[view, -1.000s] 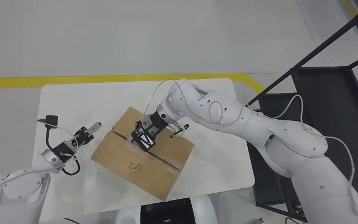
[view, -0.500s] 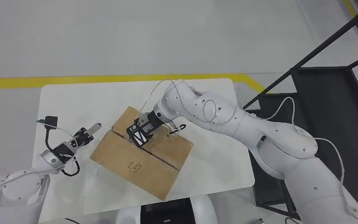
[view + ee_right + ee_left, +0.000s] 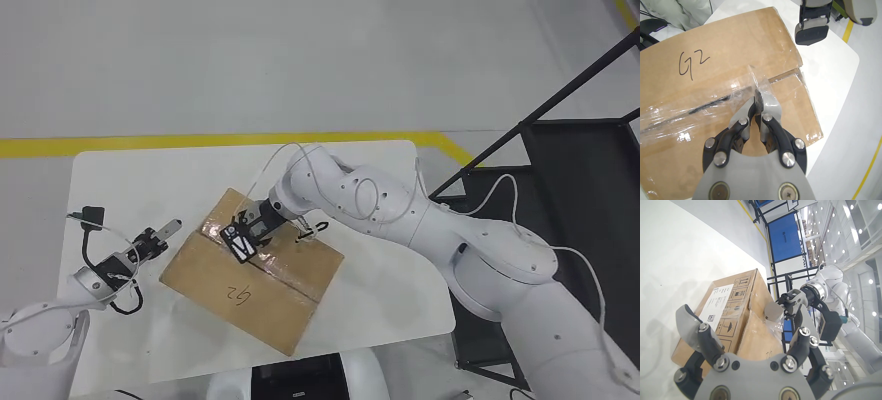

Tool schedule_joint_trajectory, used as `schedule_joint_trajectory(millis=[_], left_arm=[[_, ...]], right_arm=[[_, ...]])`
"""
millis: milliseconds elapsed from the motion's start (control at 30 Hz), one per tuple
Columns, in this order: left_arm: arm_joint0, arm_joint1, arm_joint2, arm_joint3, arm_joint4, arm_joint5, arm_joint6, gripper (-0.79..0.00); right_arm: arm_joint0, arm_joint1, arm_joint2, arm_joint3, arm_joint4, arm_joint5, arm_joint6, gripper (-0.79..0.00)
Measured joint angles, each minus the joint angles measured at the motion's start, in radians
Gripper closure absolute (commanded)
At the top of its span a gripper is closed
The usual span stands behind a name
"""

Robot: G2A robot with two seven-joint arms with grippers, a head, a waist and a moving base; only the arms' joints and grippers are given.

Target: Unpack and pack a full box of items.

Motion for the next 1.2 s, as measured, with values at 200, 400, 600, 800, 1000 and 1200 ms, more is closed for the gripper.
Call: schedule_joint_trajectory(millis=[200, 400, 600, 800, 1000, 1200], left_arm=[[-0.004, -0.001, 0.002, 0.006, -0.004, -0.001, -0.001, -0.785], [-0.011, -0.001, 0.01, 0.013, -0.005, -0.004, -0.006, -0.785], [-0.014, -0.001, 0.008, 0.023, -0.006, -0.007, -0.008, -0.785], [-0.015, -0.001, 0.009, 0.019, -0.008, -0.009, -0.014, -0.785], [-0.003, 0.002, -0.008, -0.023, -0.007, -0.055, -0.047, -0.785], [0.037, 0.005, -0.045, -0.081, -0.023, -0.079, -0.055, -0.785]], right_arm=[[0.003, 0.003, 0.02, -0.038, -0.019, 0.0, -0.002, -0.785], [-0.004, 0.019, 0.043, -0.103, -0.06, 0.0, -0.04, -0.785], [-0.018, 0.032, 0.068, -0.139, -0.073, 0.0, -0.087, -0.785], [-0.036, 0.056, 0.11, -0.198, -0.072, 0.0, -0.214, -0.785], [-0.01, 0.108, 0.022, -0.265, -0.151, 0.0, -0.345, -0.785], [-0.032, 0.177, -0.043, -0.291, -0.214, 0.0, -0.435, -0.785]])
